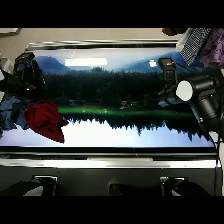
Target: Fold the clothes and pants, and hang the long-sleeved shirts on hangers.
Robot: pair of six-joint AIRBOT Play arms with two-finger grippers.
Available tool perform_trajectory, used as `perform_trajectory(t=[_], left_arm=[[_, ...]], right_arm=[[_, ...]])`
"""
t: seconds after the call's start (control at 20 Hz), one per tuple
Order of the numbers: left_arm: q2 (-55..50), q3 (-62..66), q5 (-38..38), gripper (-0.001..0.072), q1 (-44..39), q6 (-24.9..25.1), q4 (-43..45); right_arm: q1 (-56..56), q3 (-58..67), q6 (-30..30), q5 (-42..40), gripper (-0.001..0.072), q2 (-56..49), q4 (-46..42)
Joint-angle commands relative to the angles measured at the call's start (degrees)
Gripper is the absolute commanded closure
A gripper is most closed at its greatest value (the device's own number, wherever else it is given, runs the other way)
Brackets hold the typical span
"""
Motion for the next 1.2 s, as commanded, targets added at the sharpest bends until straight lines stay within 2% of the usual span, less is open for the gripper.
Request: perform_trajectory(t=[0.0,0.8,1.15], left_arm=[[0.0,-0.02,0.02,0.0686,-0.02,0.0,0.02],[0.0,-0.02,0.04,0.0685,-0.02,0.0,0.02],[0.0,-0.02,0.04,0.0686,-0.02,0.0,-0.02]], right_arm=[[0.04,0.07,0.02,0.0,0.0682,0.04,0.02],[0.04,0.07,0.02,0.0,0.0682,0.04,0.0],[0.04,0.07,0.02,-4.0,0.0681,0.04,0.04]])
